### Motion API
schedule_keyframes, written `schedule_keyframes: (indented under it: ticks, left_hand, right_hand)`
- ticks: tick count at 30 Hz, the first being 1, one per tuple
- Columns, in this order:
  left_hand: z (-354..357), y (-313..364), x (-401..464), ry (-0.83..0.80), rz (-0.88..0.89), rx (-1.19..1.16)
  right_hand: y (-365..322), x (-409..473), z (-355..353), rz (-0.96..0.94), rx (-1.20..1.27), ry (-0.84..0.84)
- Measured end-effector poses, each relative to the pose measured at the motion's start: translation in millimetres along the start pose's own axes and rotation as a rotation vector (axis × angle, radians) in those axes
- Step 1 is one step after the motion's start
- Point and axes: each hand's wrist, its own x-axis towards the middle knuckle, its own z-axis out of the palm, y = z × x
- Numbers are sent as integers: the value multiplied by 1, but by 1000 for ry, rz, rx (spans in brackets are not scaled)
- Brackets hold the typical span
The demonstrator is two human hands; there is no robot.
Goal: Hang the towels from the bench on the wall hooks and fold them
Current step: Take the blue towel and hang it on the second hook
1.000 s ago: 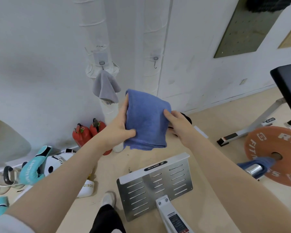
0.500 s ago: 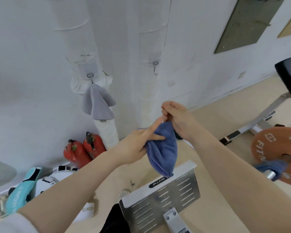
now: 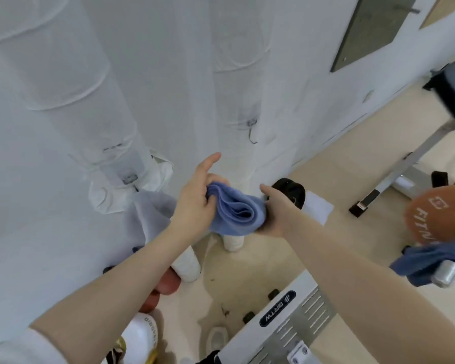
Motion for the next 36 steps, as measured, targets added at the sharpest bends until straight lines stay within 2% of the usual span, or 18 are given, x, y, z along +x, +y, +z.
schedule_keyframes:
  ticks: [5,8,10,11,13,15,18,22,25,28,32,36]
  left_hand:
    - [-6,-20,17,-32,51,55]
    - [-6,-39,26,-81,175,172]
    - [-4,-52,27,-263,199,268]
    - [-2,-59,25,-394,185,290]
    - [2,-67,24,-634,79,245]
    - [7,-64,31,-724,-81,133]
    - [19,-56,59,-635,-237,66]
    - [31,-59,88,-615,-268,161]
    - [34,-69,103,-596,-289,189]
    - [39,-83,114,-459,-429,100]
    - [50,-88,128,-426,-505,-56]
    - [63,-88,149,-356,-546,-143]
  right_hand:
    - [-20,13,4,12,-249,87]
    - [-34,17,2,-224,-199,79]
    - [-46,14,2,-470,-270,92]
    - [-51,11,3,-569,-391,84]
    - [-54,7,8,-690,-721,60]
    - [-55,12,13,-727,-971,35]
    - [-63,21,17,-750,-1159,25]
    - [-86,34,12,-779,-1371,81]
    - [-110,38,6,-675,-1520,64]
    - [-132,43,-3,-636,-1702,110]
    - [-154,54,-4,-826,-1318,221]
    - [-171,76,4,-879,-1224,293]
